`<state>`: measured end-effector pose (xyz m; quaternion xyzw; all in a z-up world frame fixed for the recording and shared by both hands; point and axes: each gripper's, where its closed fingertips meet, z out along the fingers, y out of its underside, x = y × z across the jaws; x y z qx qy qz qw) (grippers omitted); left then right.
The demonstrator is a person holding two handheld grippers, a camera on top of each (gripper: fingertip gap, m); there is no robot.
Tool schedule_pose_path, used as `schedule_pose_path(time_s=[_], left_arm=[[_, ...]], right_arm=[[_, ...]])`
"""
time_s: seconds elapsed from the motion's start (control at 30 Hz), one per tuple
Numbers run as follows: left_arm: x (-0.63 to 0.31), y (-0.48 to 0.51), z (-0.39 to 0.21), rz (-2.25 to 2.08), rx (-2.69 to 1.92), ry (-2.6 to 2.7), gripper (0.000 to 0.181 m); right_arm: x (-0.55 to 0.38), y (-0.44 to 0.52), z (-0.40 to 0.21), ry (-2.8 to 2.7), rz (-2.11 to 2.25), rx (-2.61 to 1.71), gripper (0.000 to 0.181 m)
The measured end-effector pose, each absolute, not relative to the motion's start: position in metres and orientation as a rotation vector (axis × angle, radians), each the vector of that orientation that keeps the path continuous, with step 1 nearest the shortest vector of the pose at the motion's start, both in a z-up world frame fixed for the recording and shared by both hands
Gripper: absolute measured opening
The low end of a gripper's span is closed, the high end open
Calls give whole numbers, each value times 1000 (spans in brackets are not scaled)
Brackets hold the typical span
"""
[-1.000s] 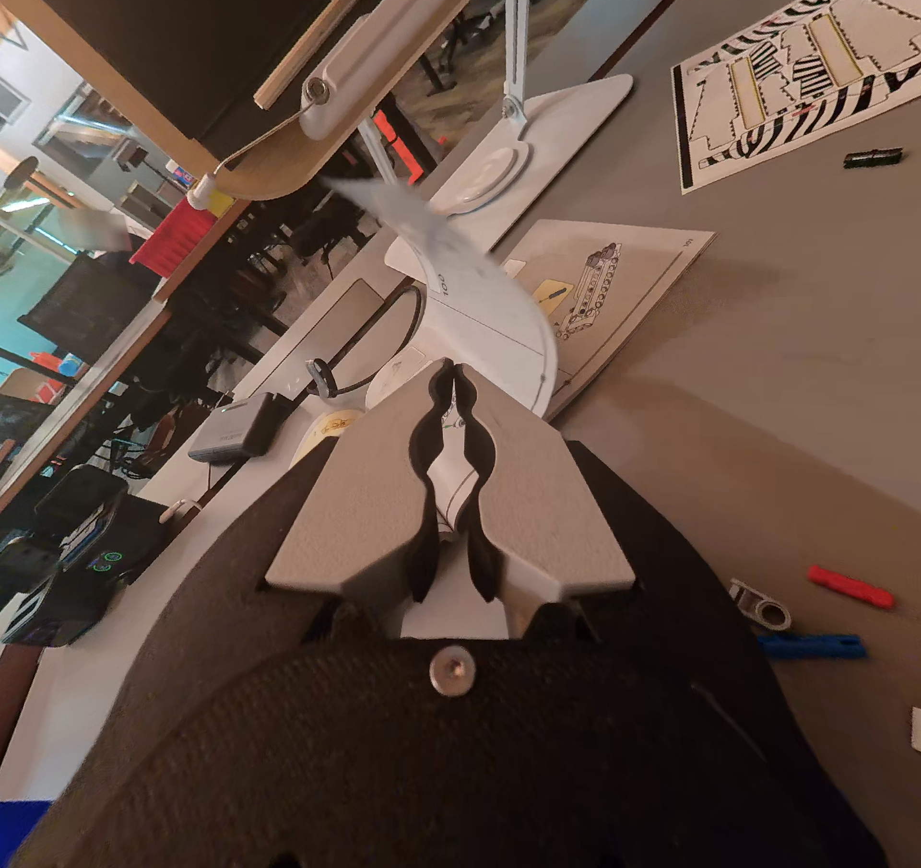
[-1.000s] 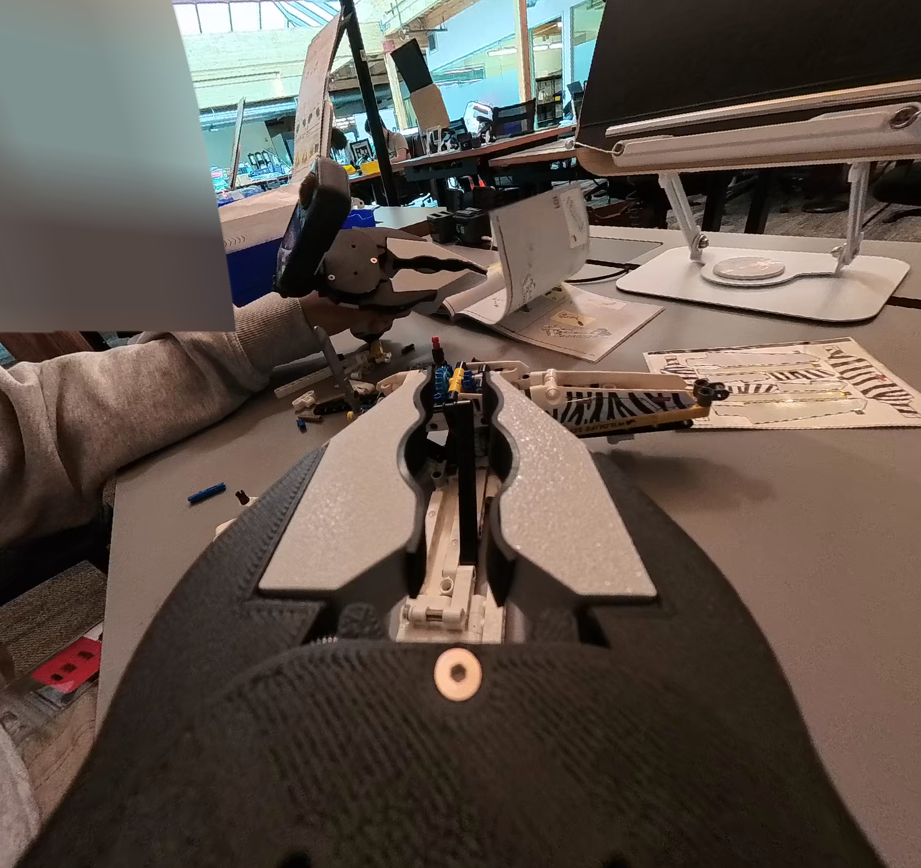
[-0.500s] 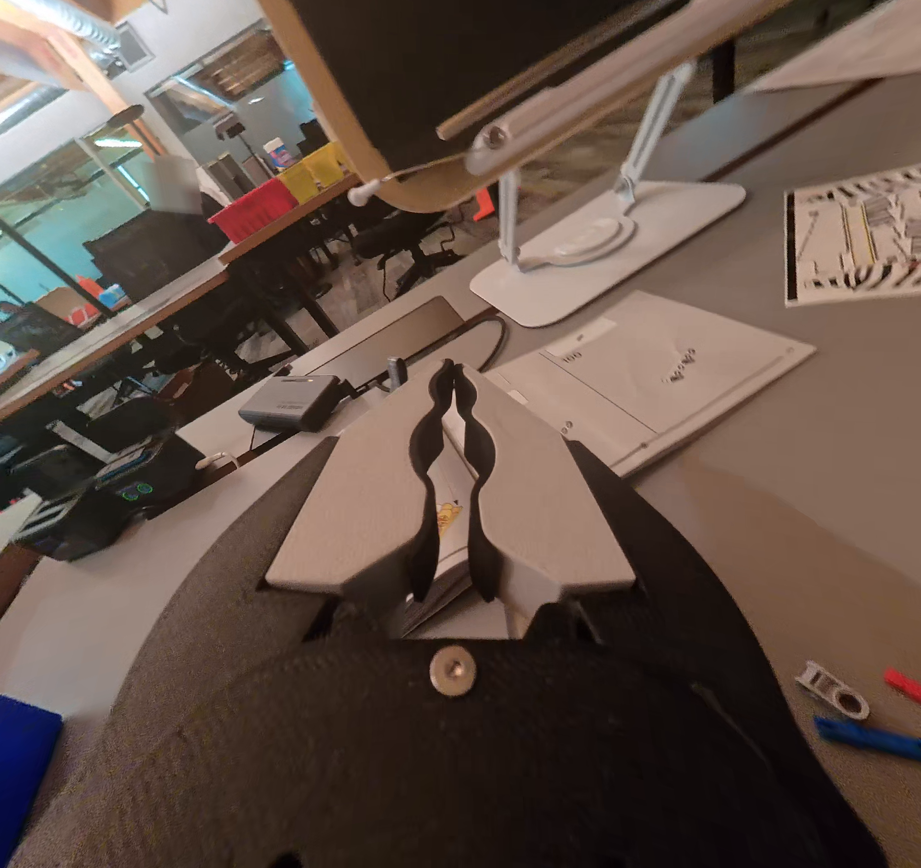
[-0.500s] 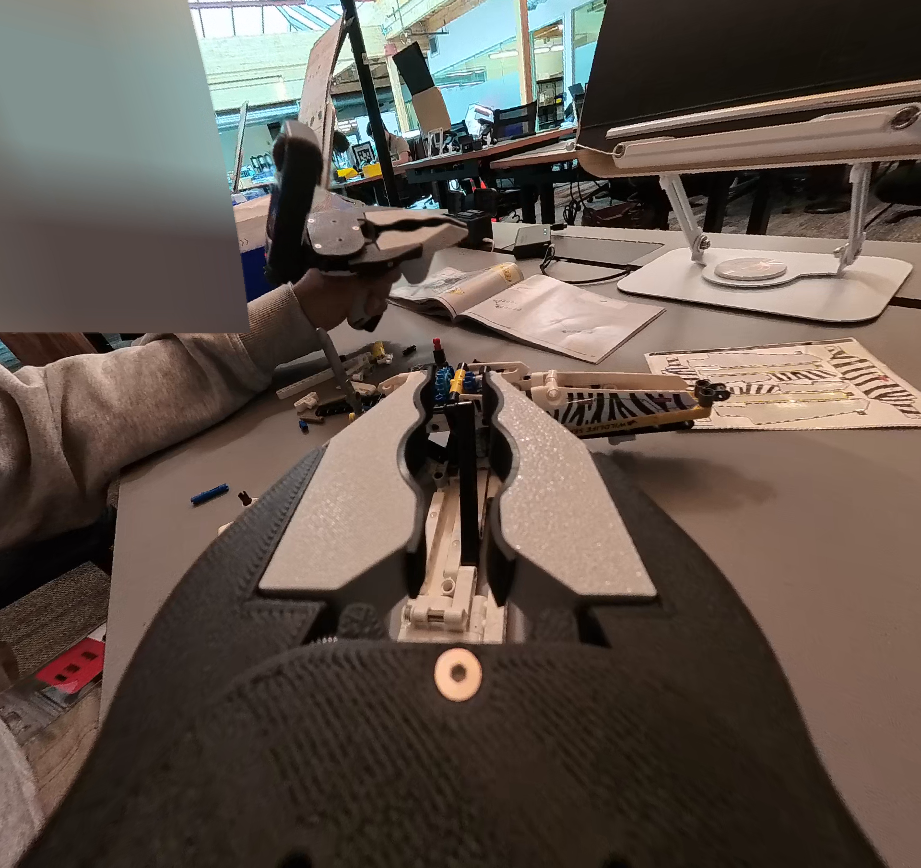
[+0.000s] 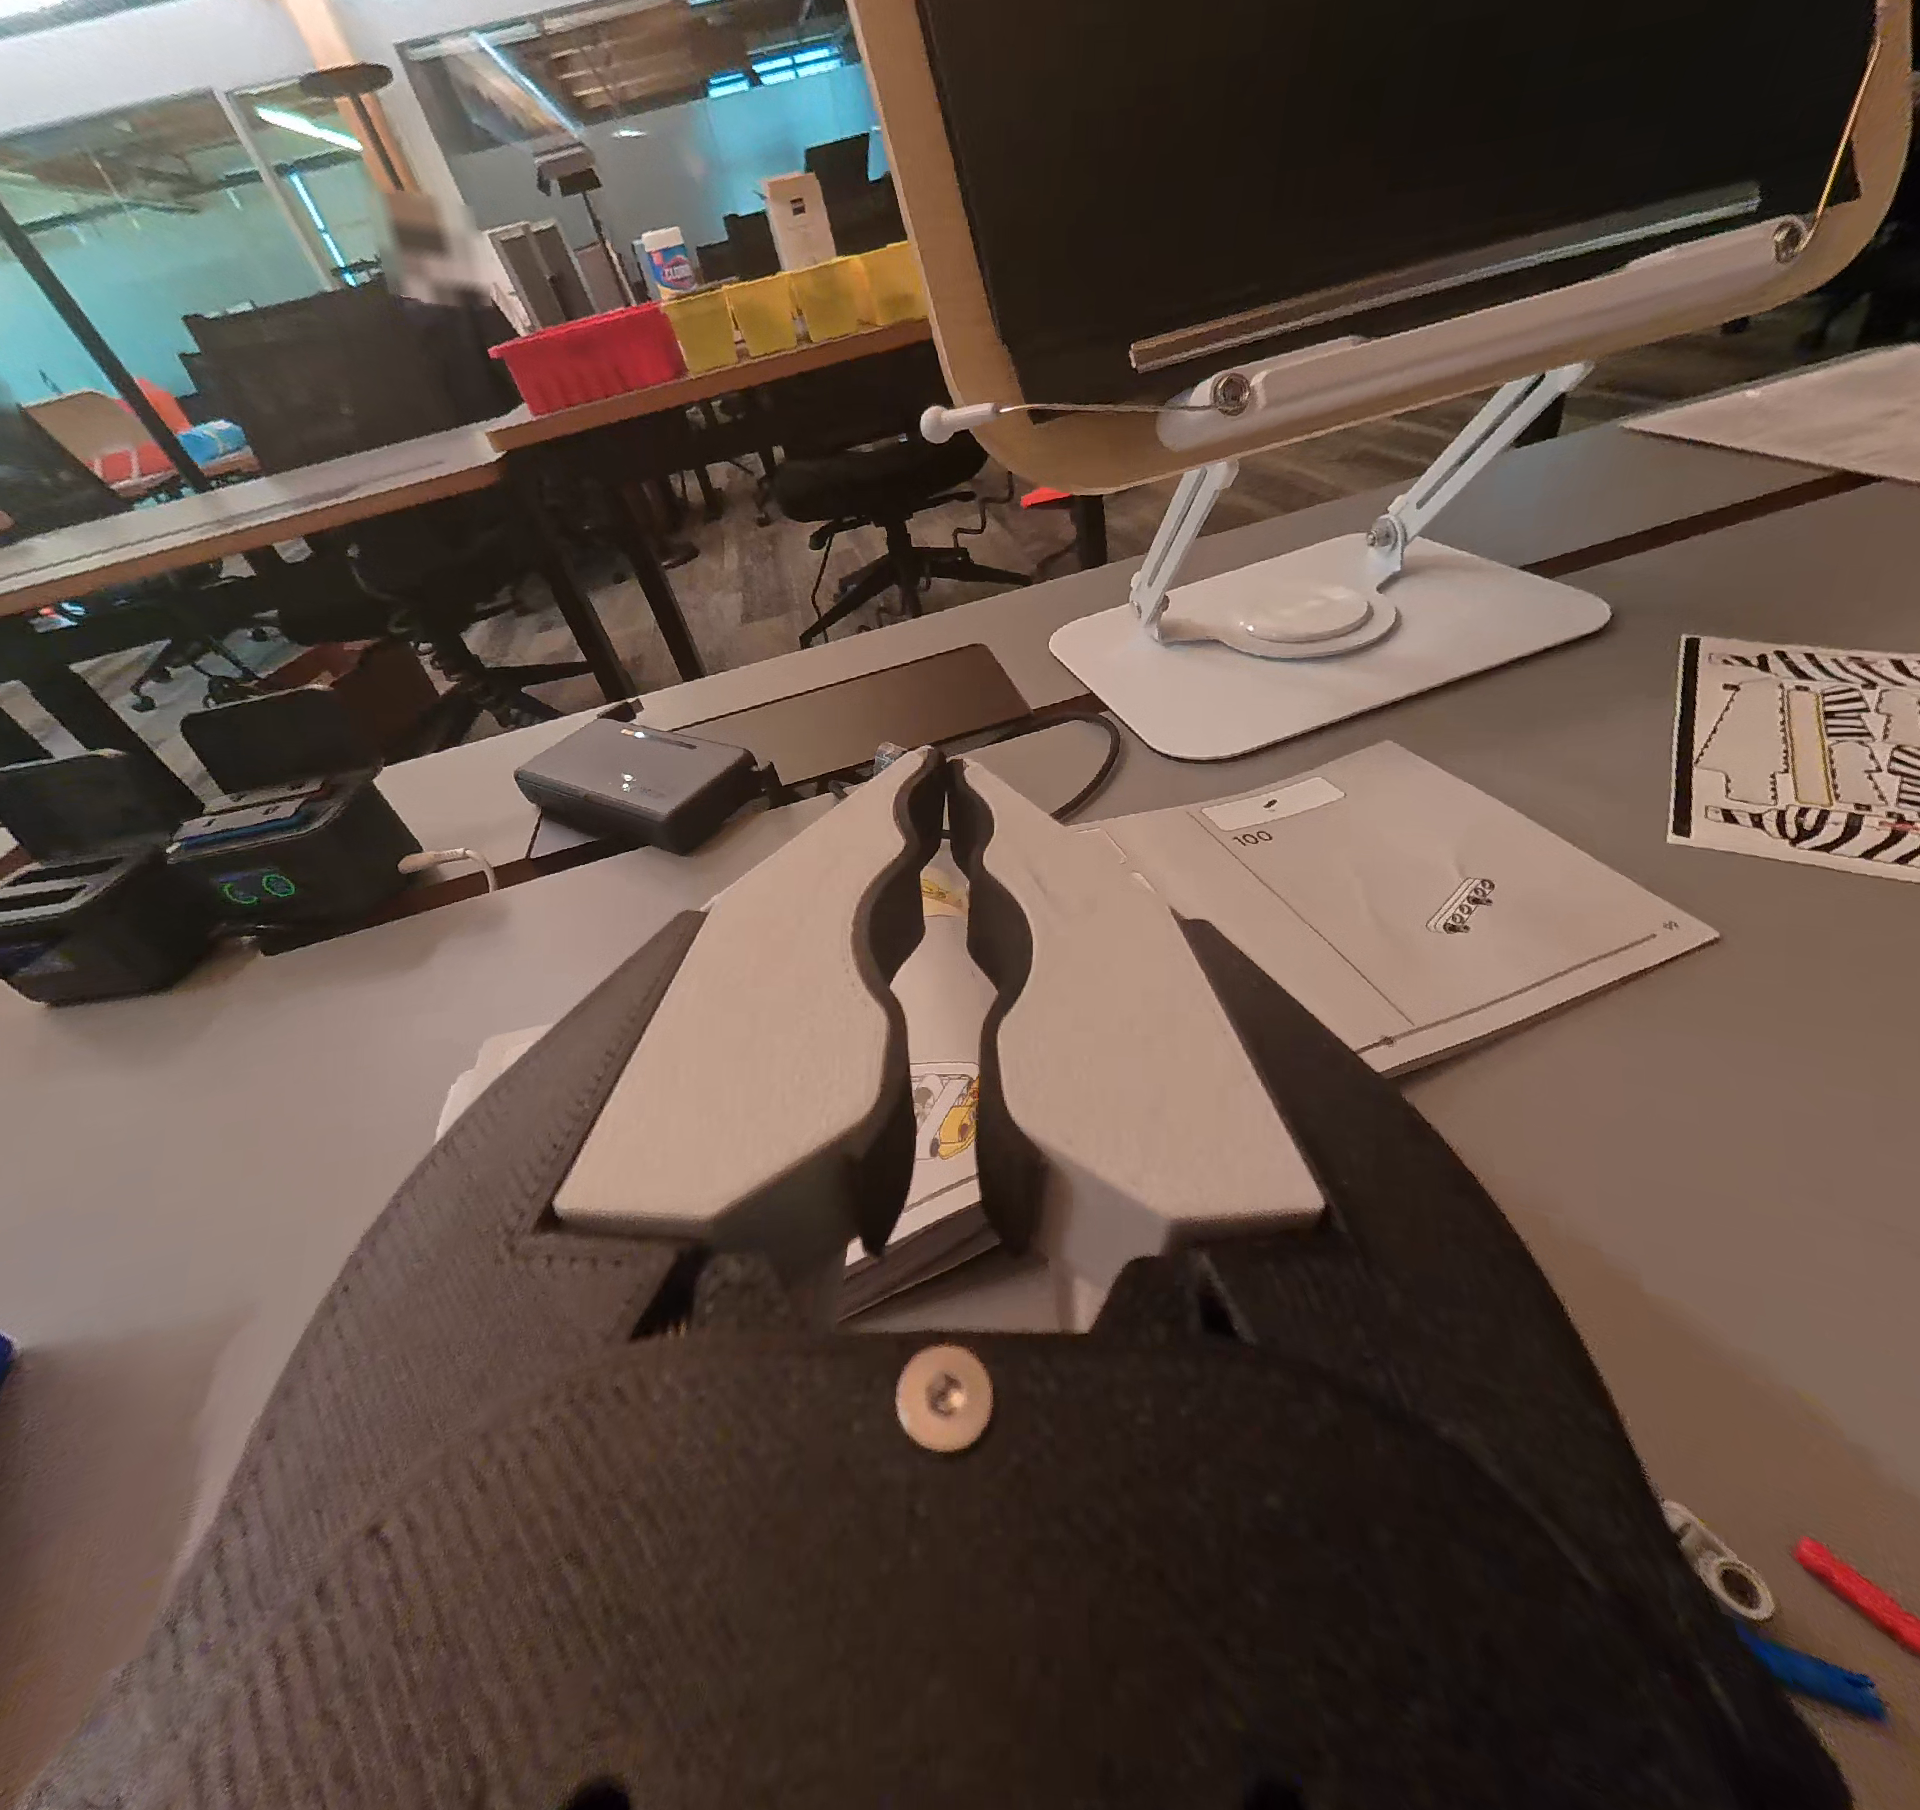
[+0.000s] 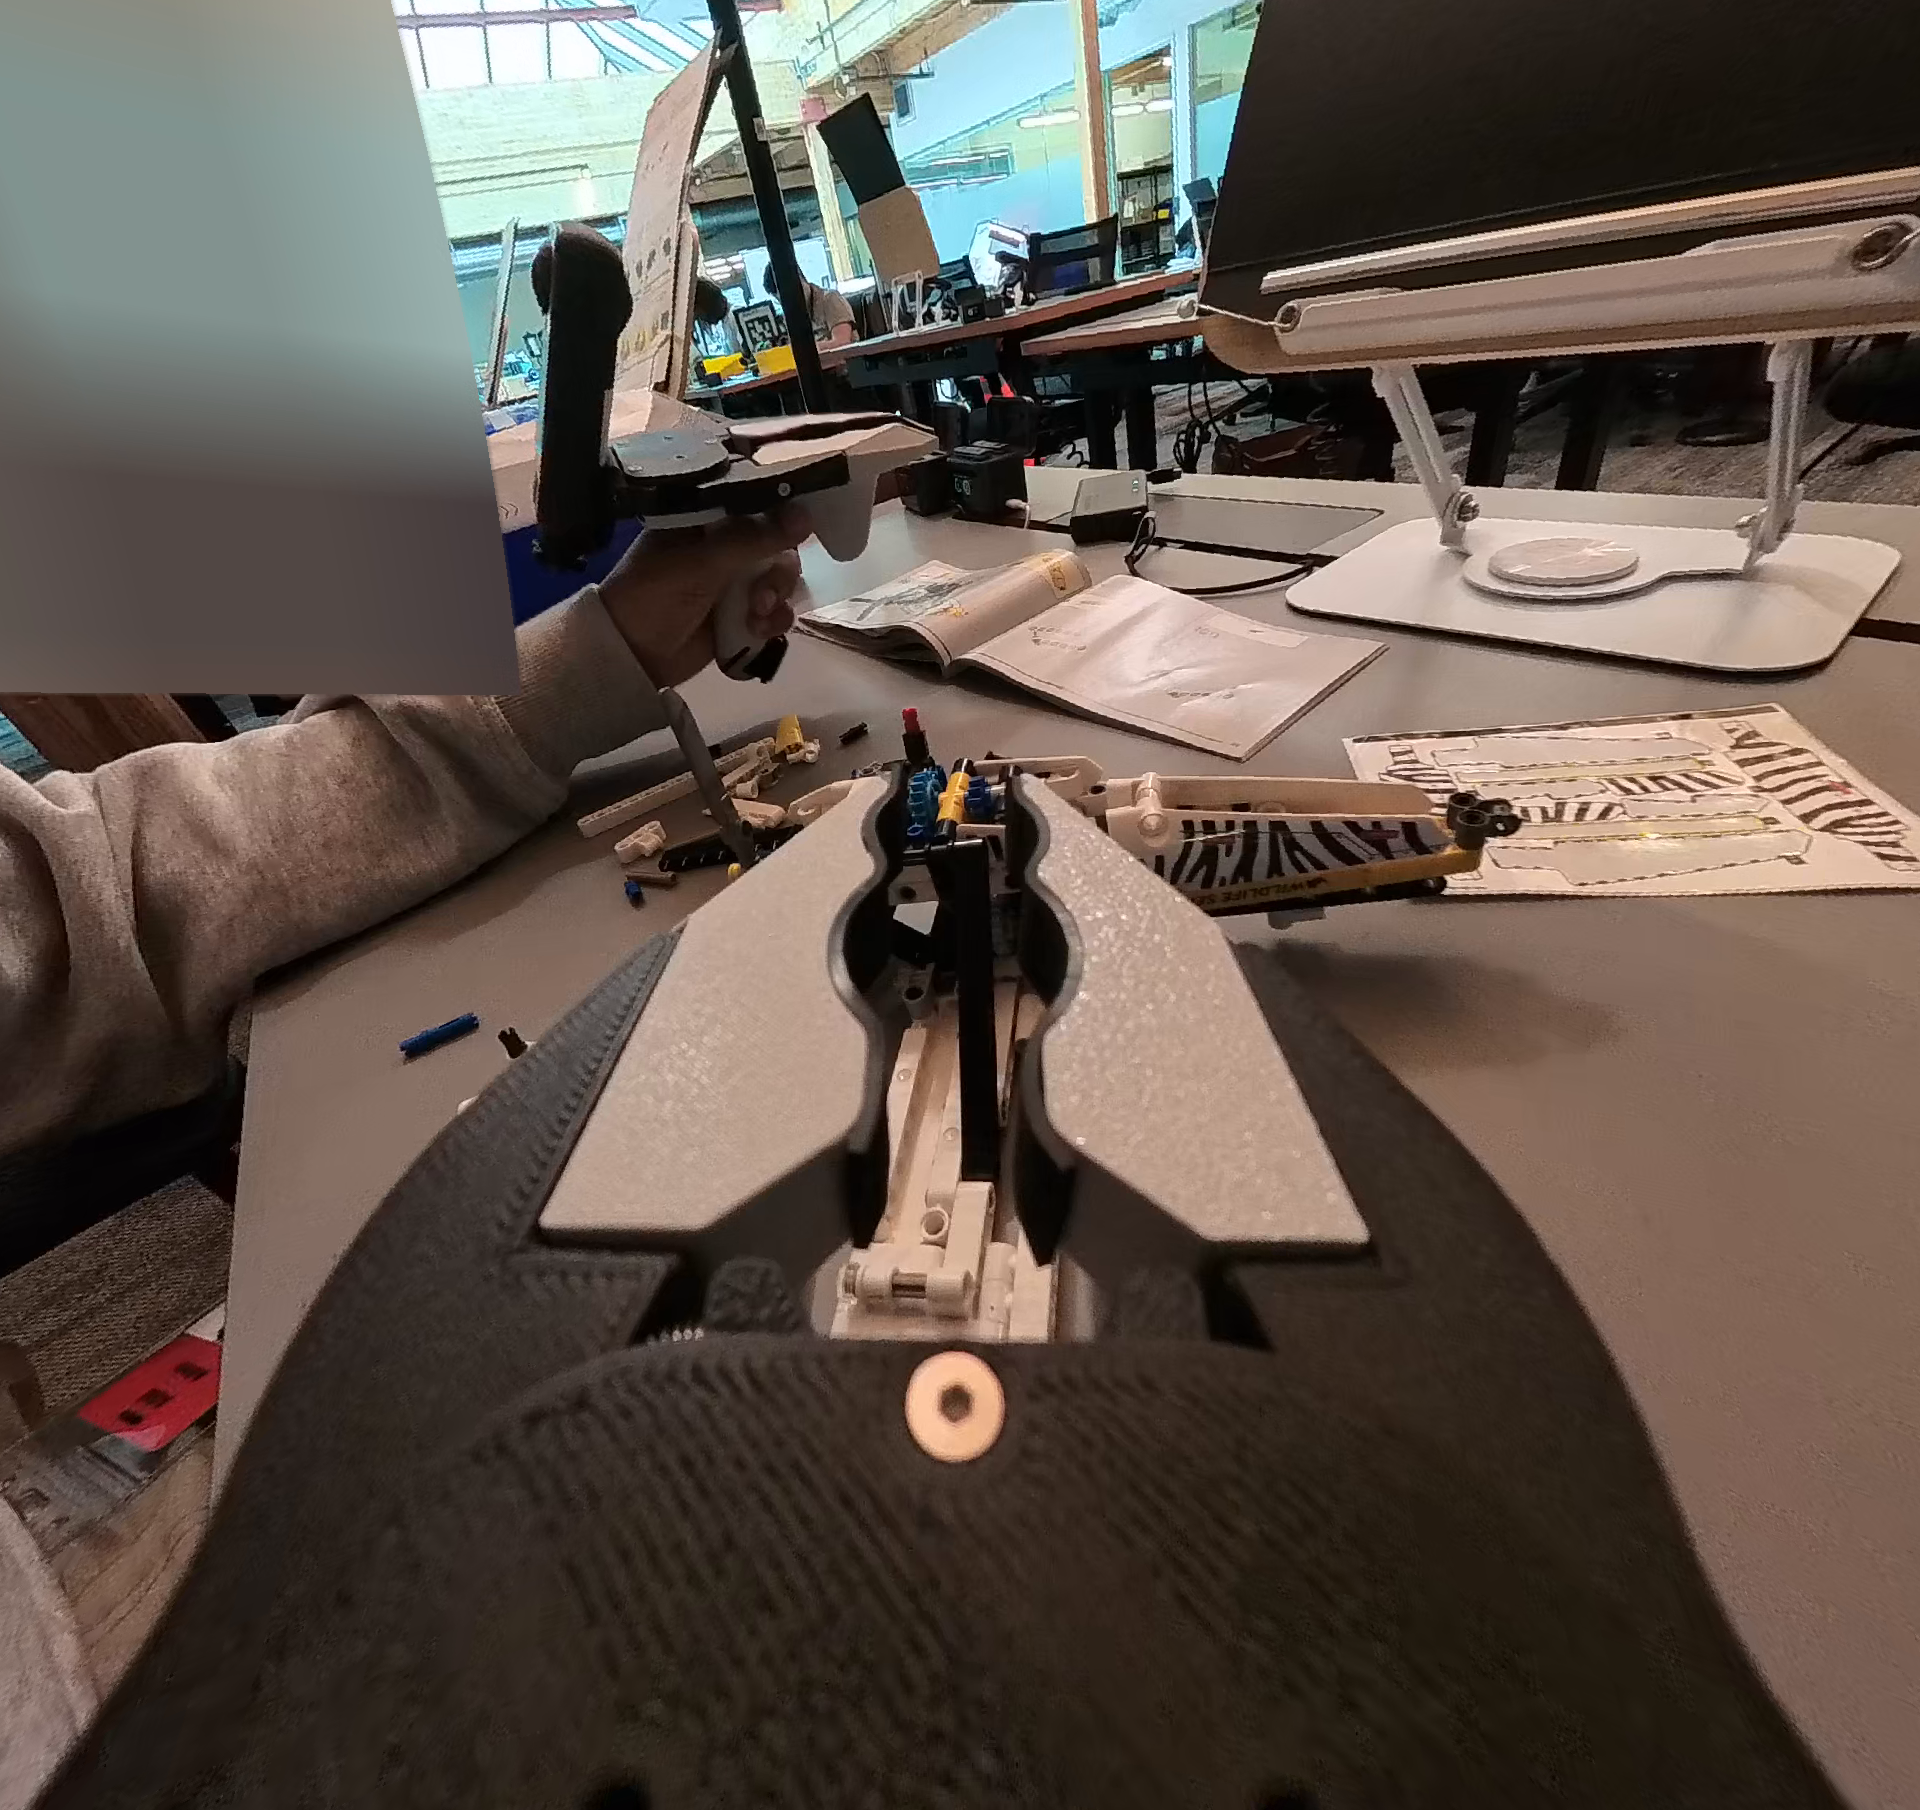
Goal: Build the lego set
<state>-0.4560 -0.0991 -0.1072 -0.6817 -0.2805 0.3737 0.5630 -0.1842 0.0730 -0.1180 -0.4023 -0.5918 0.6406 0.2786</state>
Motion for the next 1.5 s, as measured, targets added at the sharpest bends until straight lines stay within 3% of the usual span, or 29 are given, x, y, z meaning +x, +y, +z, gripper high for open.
schedule_pose_path(time_s=[0.73, 0.9, 1.13, 1.37, 1.5], left_arm=[[-473, -155, -75, 1036, -1518, -776, 0], [-476, -188, -72, 916, -1468, -875, 0], [-460, -203, -116, 714, -1659, -817, 0], [-394, -170, -88, 298, -1535, -556, 7], [-408, -182, -97, 415, -1544, -568, 12]], right_arm=[[-186, 74, -117, -1582, 1728, -1083, 16], [-184, 84, -111, -1543, 1679, -1051, 12], [-195, 154, -105, -1259, 1551, -1159, 0], [-184, 204, -72, -899, 1506, -1091, 0], [-187, 208, -56, -806, 1605, -1054, 0]])
